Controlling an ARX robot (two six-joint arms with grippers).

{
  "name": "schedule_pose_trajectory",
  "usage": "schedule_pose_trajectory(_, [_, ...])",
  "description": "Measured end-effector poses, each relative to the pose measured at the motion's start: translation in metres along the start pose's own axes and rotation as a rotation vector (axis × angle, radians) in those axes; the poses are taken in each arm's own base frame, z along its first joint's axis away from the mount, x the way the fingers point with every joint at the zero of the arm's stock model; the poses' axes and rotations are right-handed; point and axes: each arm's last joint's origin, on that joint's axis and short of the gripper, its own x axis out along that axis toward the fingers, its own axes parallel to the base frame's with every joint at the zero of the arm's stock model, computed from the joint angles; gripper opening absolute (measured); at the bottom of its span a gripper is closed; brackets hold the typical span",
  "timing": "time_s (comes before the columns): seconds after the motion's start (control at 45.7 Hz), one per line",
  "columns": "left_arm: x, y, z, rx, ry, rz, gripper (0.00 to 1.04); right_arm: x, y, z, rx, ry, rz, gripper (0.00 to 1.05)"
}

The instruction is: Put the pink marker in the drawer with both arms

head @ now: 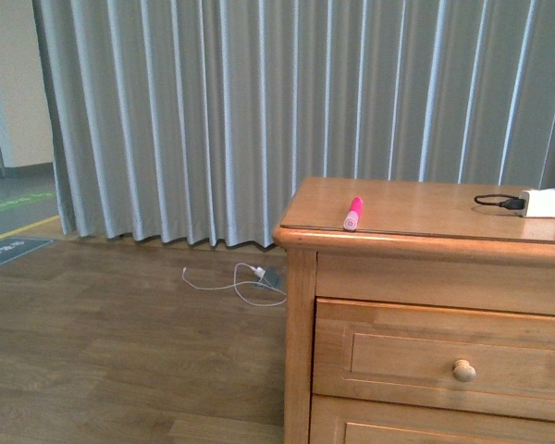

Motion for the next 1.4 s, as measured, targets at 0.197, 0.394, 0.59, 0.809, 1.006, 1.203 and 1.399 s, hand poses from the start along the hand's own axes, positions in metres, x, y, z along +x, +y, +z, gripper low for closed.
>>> schedule_pose_trajectory(0.197, [0.0, 0.0, 0.0, 0.0, 0.0, 0.0, 0.99, 0.0, 0.0, 0.0, 0.0, 0.0, 0.0, 0.96])
schedule_pose_trajectory(0.394, [0.0, 0.0, 0.0, 0.0, 0.0, 0.0, 0.99, 0.0, 0.0, 0.0, 0.0, 0.0, 0.0, 0.96])
schedule_pose_trajectory(0.59, [0.0, 0.0, 0.0, 0.0, 0.0, 0.0, 0.99, 0.0, 0.0, 0.0, 0.0, 0.0, 0.0, 0.96])
schedule_pose_trajectory(0.809, [0.0, 0.0, 0.0, 0.0, 0.0, 0.0, 0.99, 0.0, 0.0, 0.0, 0.0, 0.0, 0.0, 0.96])
schedule_pose_trajectory(1.006, [0.0, 0.0, 0.0, 0.0, 0.0, 0.0, 0.99, 0.0, 0.0, -0.001, 0.02, 0.096, -0.018, 0.96])
schedule_pose_trajectory(1.203, [0.0, 0.0, 0.0, 0.0, 0.0, 0.0, 0.99, 0.011, 0.004, 0.003, 0.09, 0.377, 0.022, 0.96])
schedule_pose_trajectory(1.399, [0.0, 0.0, 0.0, 0.0, 0.0, 0.0, 0.99, 0.051, 0.013, 0.018, 0.074, 0.372, 0.051, 0.96])
